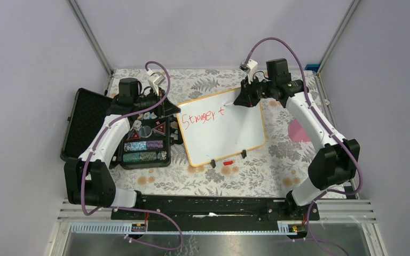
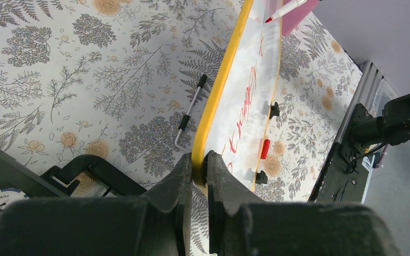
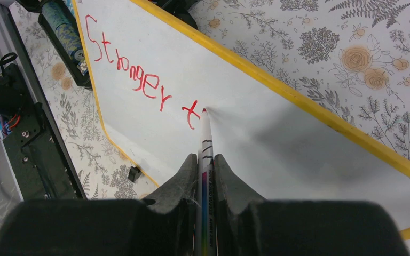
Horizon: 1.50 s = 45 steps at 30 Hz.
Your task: Write a sentence on the whiteboard
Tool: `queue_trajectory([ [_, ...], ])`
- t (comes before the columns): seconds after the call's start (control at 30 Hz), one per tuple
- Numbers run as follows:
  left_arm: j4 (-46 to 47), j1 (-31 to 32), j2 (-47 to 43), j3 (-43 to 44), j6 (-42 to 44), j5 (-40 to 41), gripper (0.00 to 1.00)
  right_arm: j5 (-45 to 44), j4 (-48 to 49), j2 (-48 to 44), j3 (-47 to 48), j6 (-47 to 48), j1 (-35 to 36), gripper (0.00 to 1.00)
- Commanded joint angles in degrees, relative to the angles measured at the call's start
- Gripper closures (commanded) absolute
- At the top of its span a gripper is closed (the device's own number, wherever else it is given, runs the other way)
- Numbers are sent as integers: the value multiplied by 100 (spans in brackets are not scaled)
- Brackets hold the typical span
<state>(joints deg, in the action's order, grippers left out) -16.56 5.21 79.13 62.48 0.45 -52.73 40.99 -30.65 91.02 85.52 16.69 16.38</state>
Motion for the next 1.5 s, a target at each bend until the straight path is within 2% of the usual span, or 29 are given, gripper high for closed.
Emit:
queue_trajectory([
  [0.0, -146, 164, -38, -70, 346, 87, 100, -107, 106, 108, 353, -25, -32, 100],
  [1.47, -146, 164, 13, -79, 364, 106, 100, 130, 213, -270, -551, 31, -30, 100],
])
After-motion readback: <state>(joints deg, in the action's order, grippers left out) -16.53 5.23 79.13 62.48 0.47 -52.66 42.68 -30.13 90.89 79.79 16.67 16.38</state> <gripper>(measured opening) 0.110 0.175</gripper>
